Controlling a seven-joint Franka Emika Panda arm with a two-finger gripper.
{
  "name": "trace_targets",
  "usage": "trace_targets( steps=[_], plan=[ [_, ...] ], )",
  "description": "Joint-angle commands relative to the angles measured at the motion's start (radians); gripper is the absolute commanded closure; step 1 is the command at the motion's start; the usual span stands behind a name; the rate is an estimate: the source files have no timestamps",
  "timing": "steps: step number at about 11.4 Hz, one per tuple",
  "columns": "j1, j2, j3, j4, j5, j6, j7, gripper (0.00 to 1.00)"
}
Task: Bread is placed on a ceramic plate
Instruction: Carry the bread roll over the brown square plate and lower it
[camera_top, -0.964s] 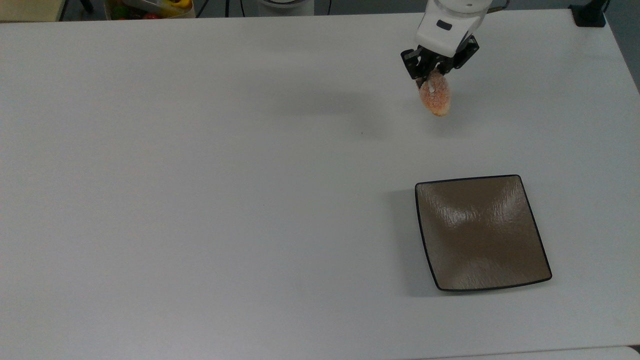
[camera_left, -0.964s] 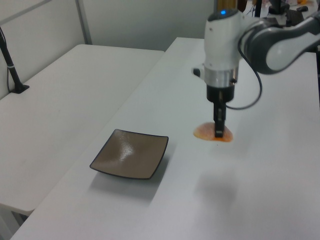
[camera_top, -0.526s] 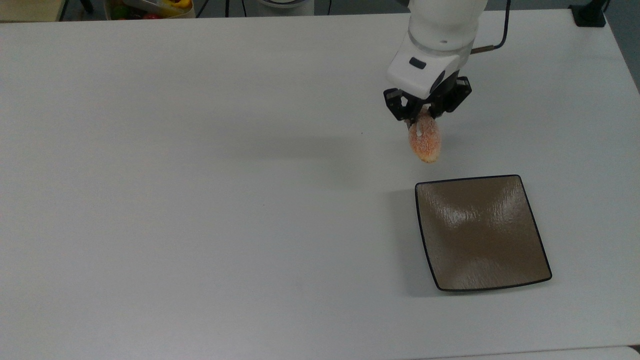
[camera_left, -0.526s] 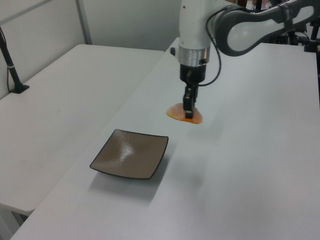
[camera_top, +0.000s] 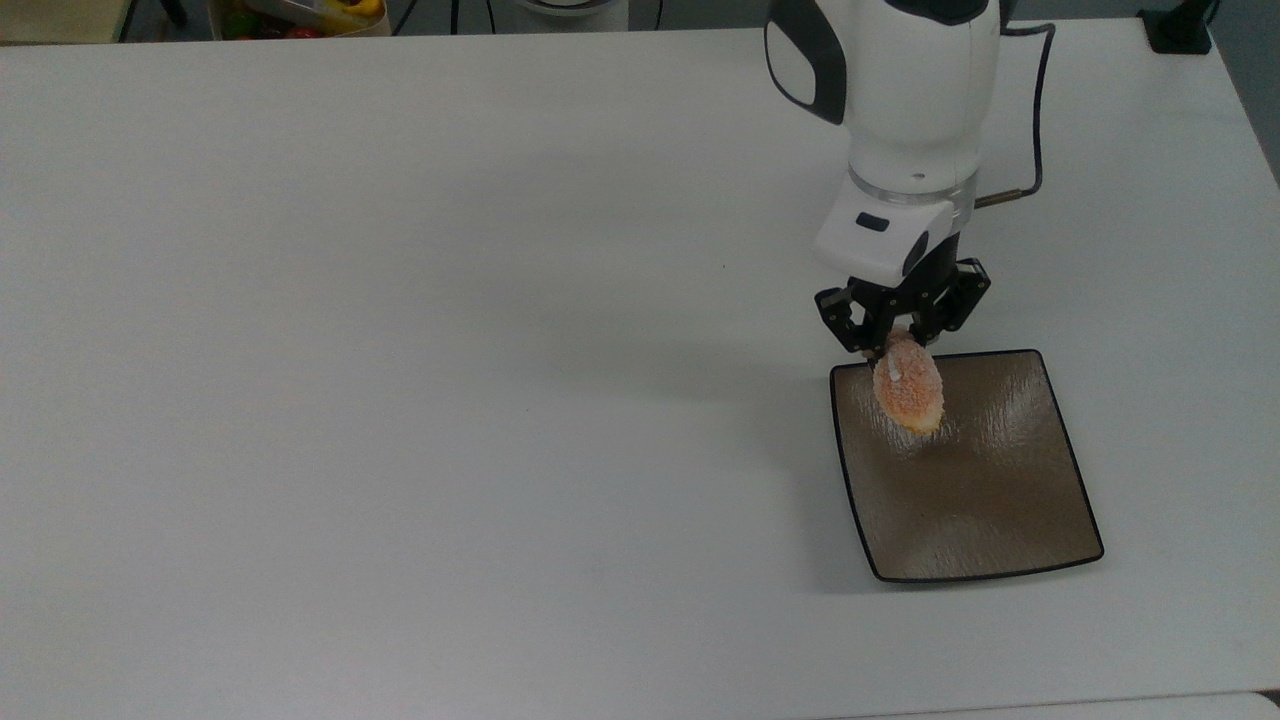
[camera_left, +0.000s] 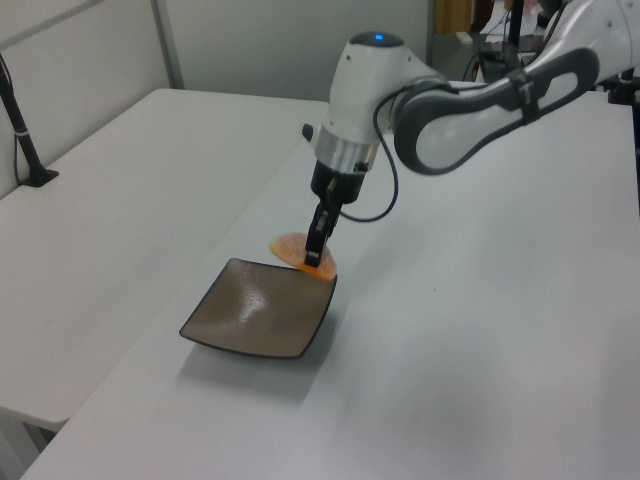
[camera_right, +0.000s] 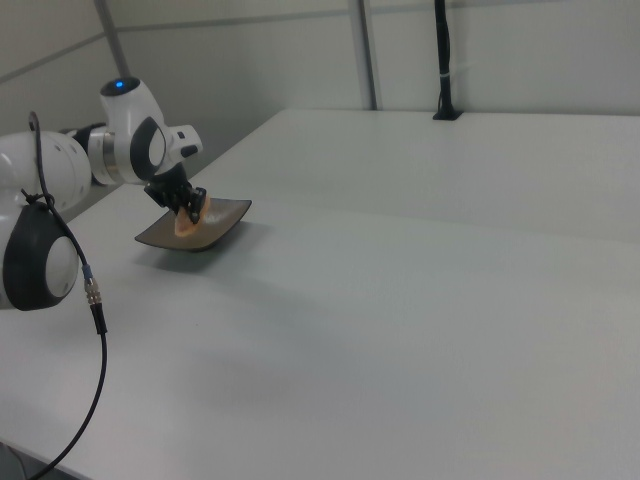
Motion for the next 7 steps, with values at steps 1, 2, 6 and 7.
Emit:
trace_targets(
  steps=[1, 2, 6, 7],
  plan=[
    [0.038, 0.075, -0.026, 0.030, -0.042, 0.175, 0.025, 0.64],
    [0.040, 0.088, -0.026, 0.029, -0.062, 0.205, 0.028, 0.64],
    [0.054, 0.128, -0.026, 0.027, -0.104, 0.263, 0.037, 0.56],
    [0.055, 0.135, -0.026, 0.029, -0.110, 0.265, 0.037, 0.43]
  ],
)
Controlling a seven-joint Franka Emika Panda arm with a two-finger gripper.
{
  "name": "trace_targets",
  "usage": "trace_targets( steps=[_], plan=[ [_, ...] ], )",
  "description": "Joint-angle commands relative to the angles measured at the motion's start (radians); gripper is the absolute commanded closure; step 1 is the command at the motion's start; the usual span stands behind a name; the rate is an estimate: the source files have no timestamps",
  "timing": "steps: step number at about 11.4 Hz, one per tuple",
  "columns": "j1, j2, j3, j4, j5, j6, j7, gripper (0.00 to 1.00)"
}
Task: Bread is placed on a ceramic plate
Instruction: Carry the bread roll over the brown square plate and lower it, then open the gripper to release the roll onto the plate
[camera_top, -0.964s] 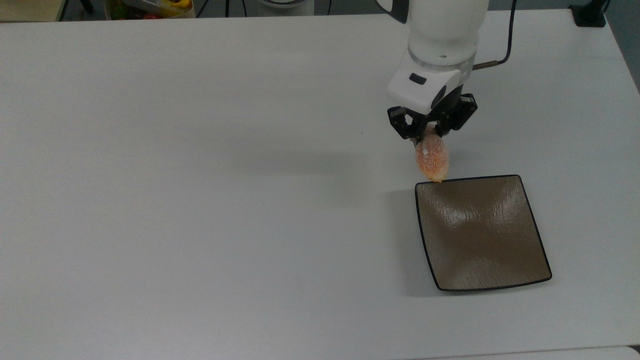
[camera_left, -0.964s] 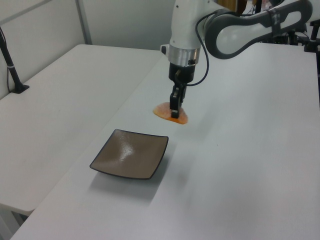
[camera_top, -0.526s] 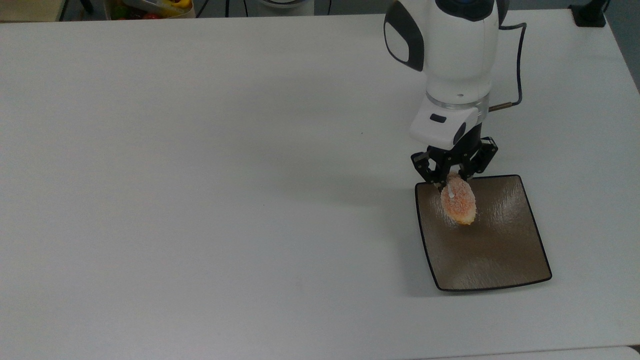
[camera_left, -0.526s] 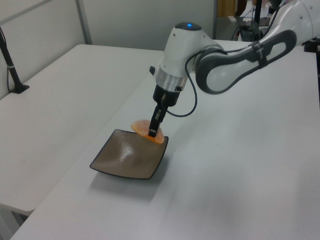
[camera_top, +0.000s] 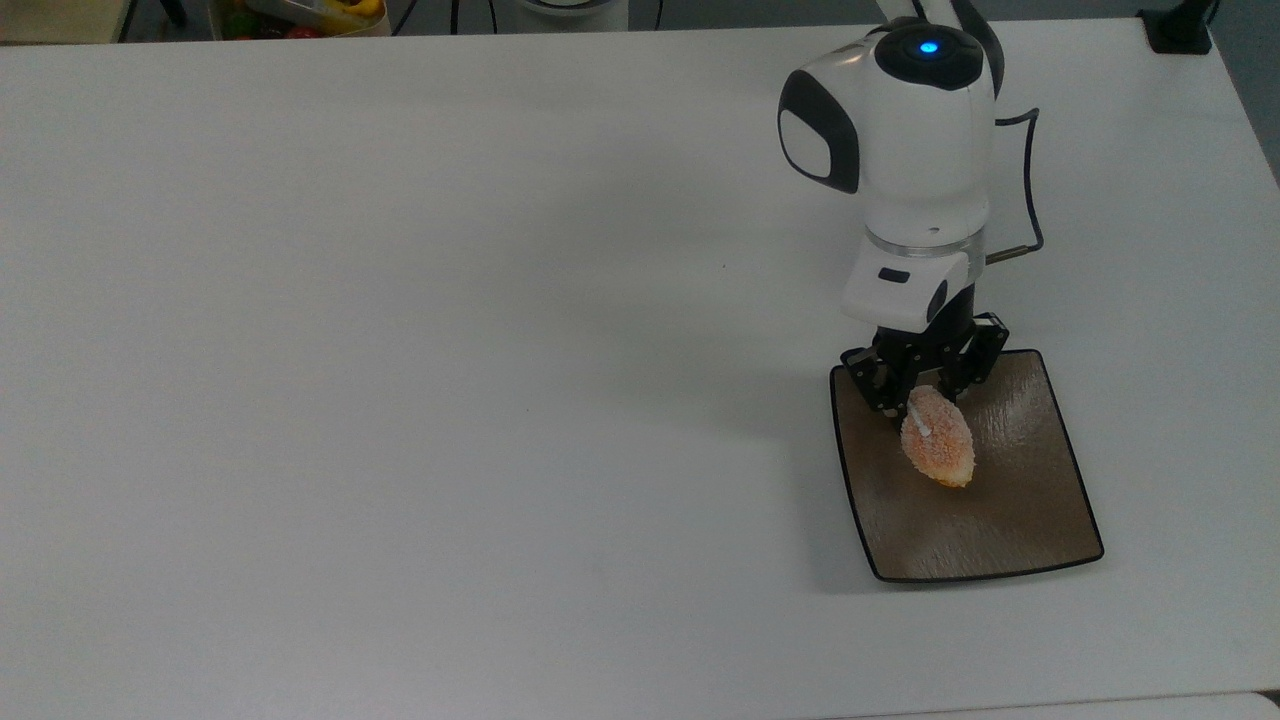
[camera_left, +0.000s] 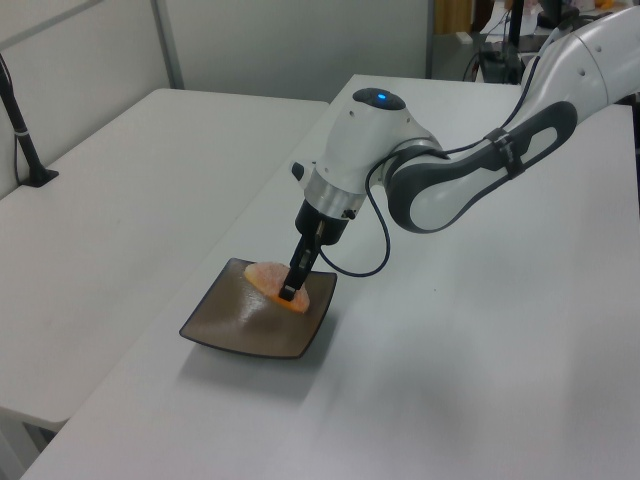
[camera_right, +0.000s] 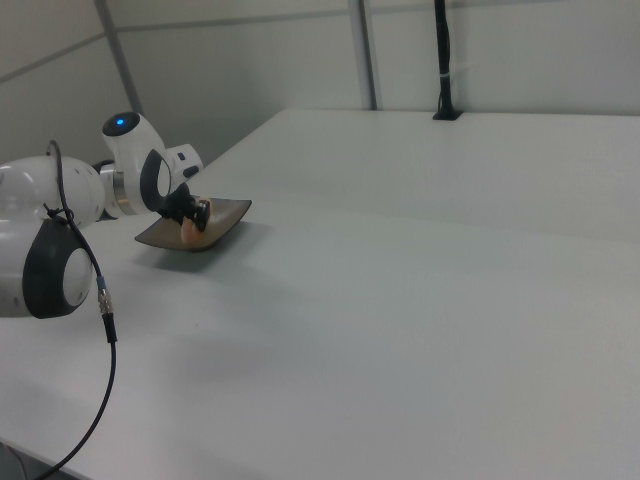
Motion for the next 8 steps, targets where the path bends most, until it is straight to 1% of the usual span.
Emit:
trace_targets(
  steps=[1, 2, 3, 4, 5, 6, 7, 8],
  plan=[
    [0.022, 0.025, -0.018, 0.025, -0.031, 0.021, 0.029, 0.40],
    [0.022, 0.025, -0.018, 0.024, -0.031, 0.021, 0.029, 0.31],
    [0.022, 0.025, -0.018, 0.024, -0.031, 0.021, 0.033, 0.19],
    [0.022, 0.024, -0.018, 0.024, -0.034, 0.019, 0.053, 0.11],
    [0.022, 0.021, -0.018, 0.022, -0.056, 0.019, 0.079, 0.00],
    [0.022, 0.013, -0.015, 0.016, -0.091, 0.019, 0.113, 0.00],
    [0.021, -0.013, -0.015, -0.010, -0.117, 0.018, 0.149, 0.00],
    [0.016, -0.051, -0.013, -0.036, -0.123, 0.013, 0.165, 0.00]
  ],
)
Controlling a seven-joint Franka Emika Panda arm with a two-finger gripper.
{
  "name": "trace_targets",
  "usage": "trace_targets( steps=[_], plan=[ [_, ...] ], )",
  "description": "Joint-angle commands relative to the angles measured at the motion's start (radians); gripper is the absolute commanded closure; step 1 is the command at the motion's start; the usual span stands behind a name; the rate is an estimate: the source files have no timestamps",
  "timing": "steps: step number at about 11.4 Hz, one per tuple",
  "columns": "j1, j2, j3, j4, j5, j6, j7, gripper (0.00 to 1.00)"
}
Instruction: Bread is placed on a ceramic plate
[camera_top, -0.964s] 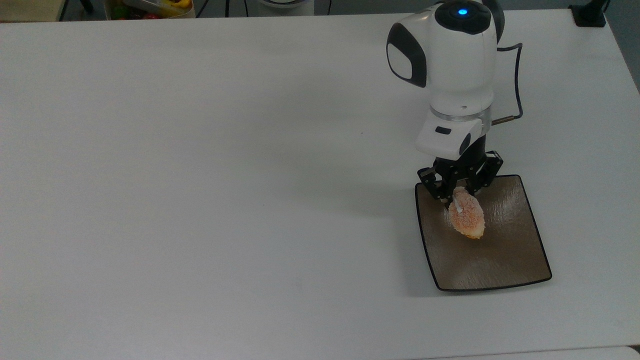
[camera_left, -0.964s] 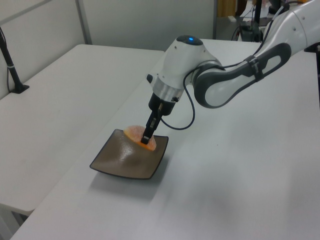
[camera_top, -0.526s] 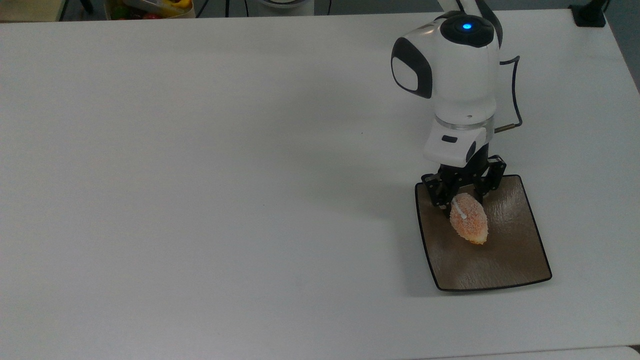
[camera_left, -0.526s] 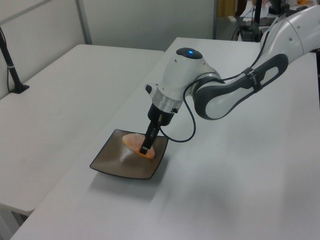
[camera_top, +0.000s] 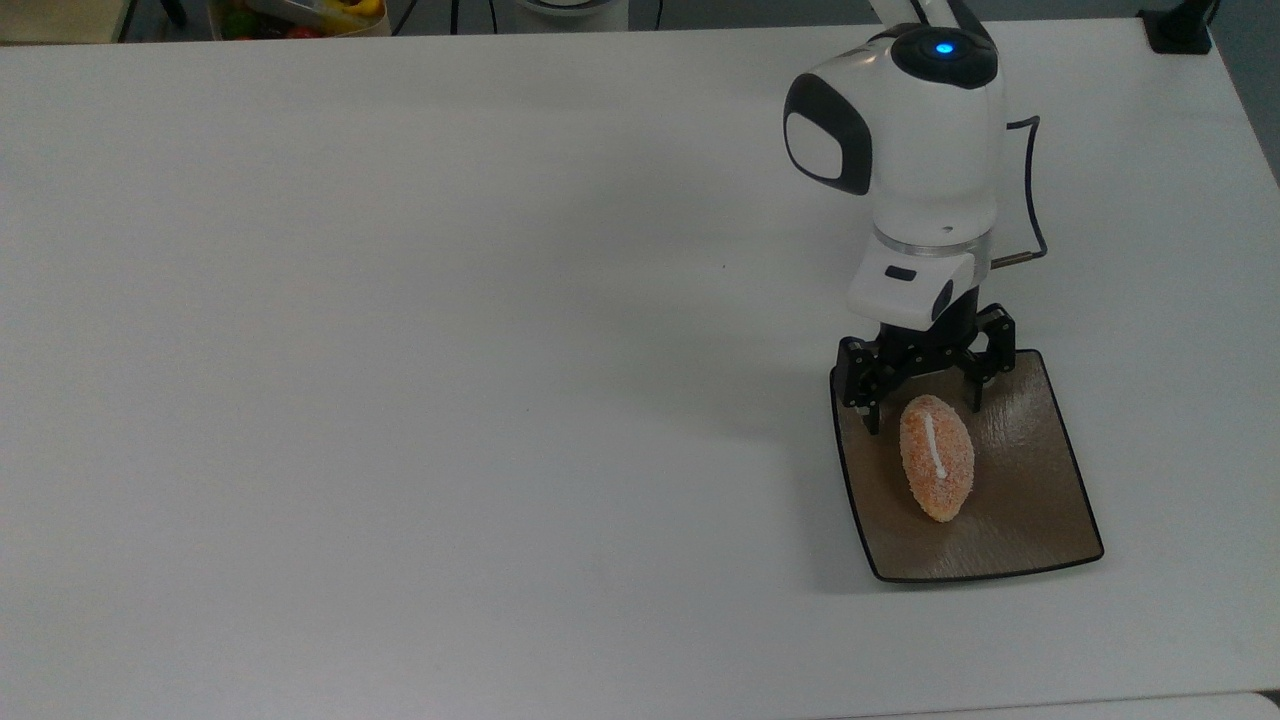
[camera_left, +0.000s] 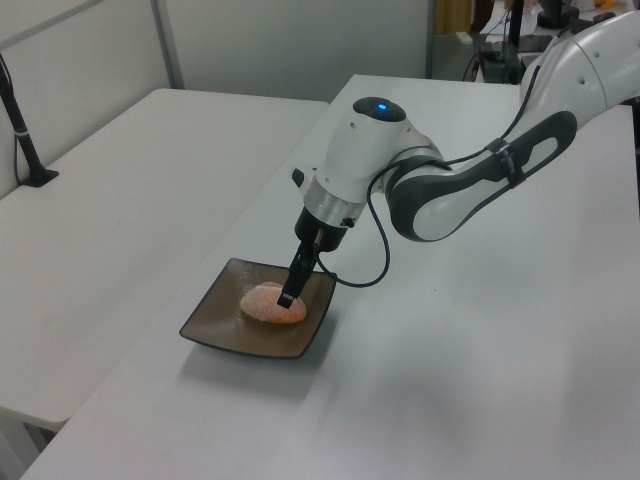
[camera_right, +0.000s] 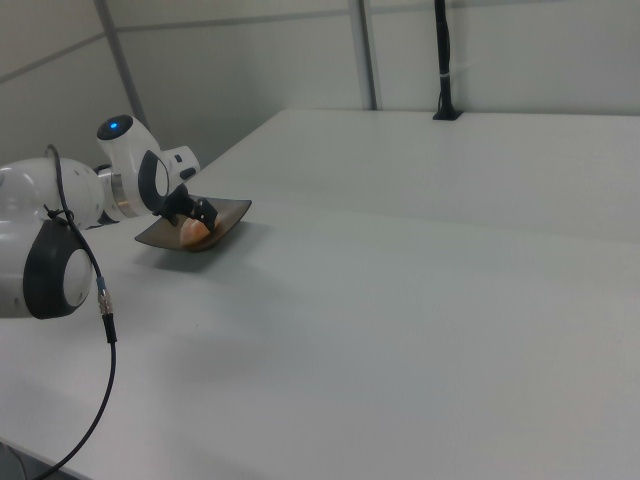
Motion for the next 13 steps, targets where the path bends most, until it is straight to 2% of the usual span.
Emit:
trace_targets(
  steps=[1, 5, 6, 8, 10, 12, 13],
  plan=[
    [0.008, -0.107, -0.012, -0.068, -0.037, 0.003, 0.074, 0.00],
    [-0.047, -0.367, -0.011, -0.222, 0.013, -0.147, 0.079, 0.00],
    [-0.059, -0.439, -0.011, -0.243, 0.050, -0.220, 0.079, 0.00],
    [-0.114, -0.573, -0.015, -0.247, 0.179, -0.468, 0.079, 0.00],
    [-0.179, -0.689, -0.015, -0.253, 0.238, -0.650, 0.080, 0.00],
    [-0.203, -0.806, -0.056, -0.302, 0.259, -0.796, 0.076, 0.00],
    [-0.190, -0.832, -0.107, -0.308, 0.259, -0.856, 0.058, 0.00]
  ],
)
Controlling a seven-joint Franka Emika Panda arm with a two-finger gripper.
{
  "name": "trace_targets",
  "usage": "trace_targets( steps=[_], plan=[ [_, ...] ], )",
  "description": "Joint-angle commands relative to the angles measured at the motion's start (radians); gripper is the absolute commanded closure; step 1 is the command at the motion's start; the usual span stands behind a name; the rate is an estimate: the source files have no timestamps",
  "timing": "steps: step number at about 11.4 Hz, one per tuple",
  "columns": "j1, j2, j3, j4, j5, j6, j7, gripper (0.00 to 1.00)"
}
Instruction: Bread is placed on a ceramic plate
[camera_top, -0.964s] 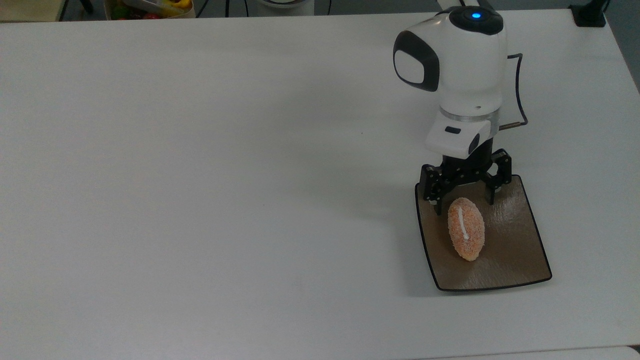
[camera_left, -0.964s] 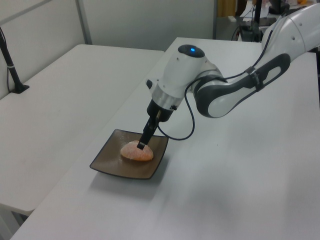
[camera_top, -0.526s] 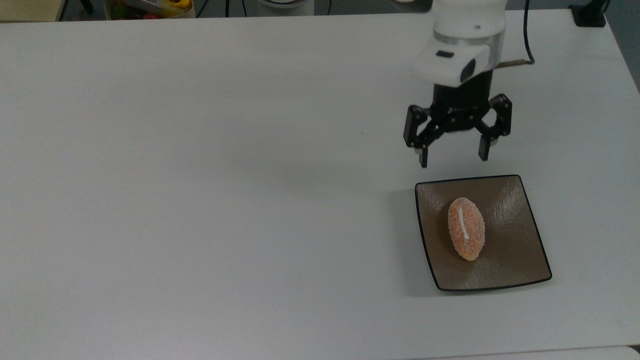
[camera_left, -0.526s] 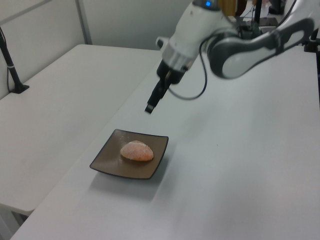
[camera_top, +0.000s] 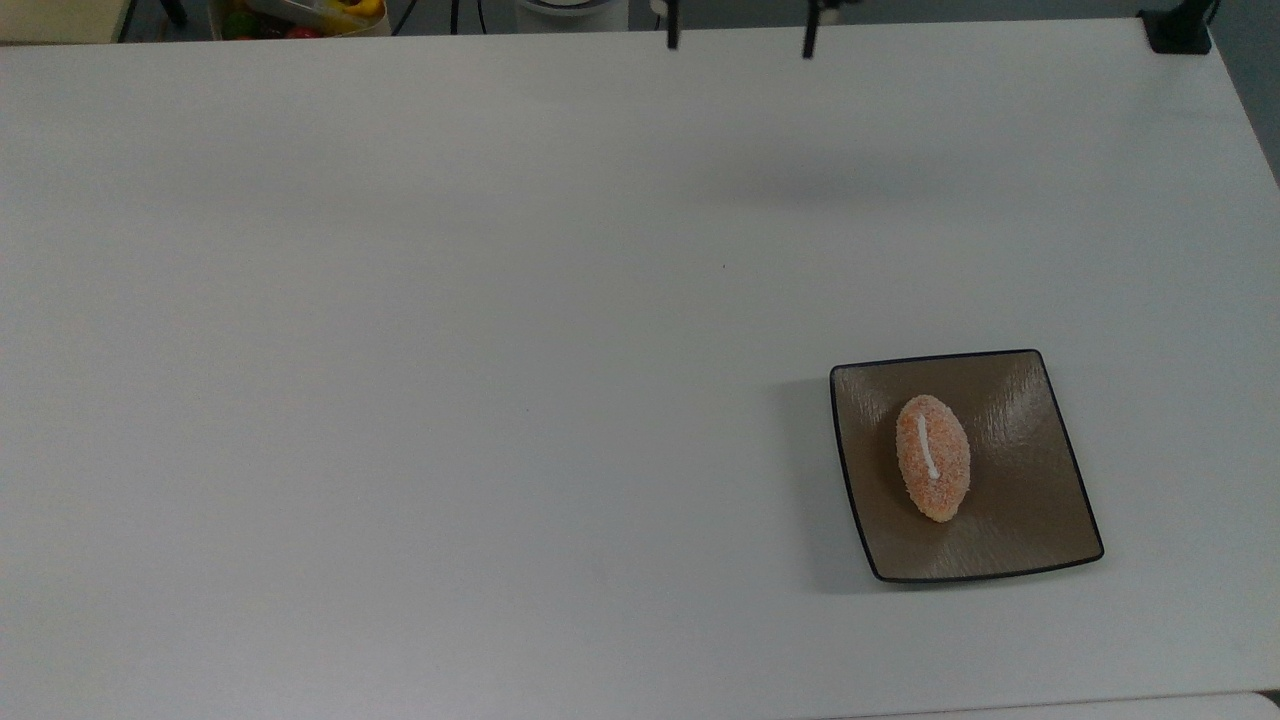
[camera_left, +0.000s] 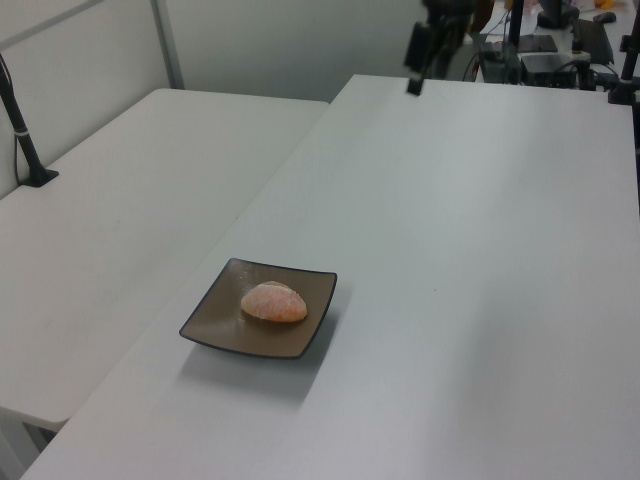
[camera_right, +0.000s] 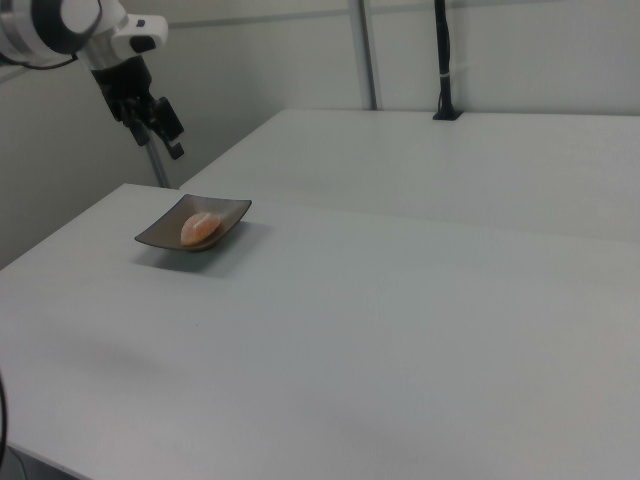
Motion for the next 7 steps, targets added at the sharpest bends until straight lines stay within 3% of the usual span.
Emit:
trace_targets(
  steps=[1, 2, 4, 7],
  plan=[
    [0.039, -0.122, -0.142, -0.101, 0.028, -0.143, -0.041, 0.00],
    [0.056, -0.137, -0.197, -0.104, 0.031, -0.175, -0.078, 0.00],
    [0.056, -0.146, -0.252, -0.110, 0.053, -0.212, -0.161, 0.00],
    [0.056, -0.142, -0.259, -0.145, 0.054, -0.179, -0.283, 0.00]
  ],
)
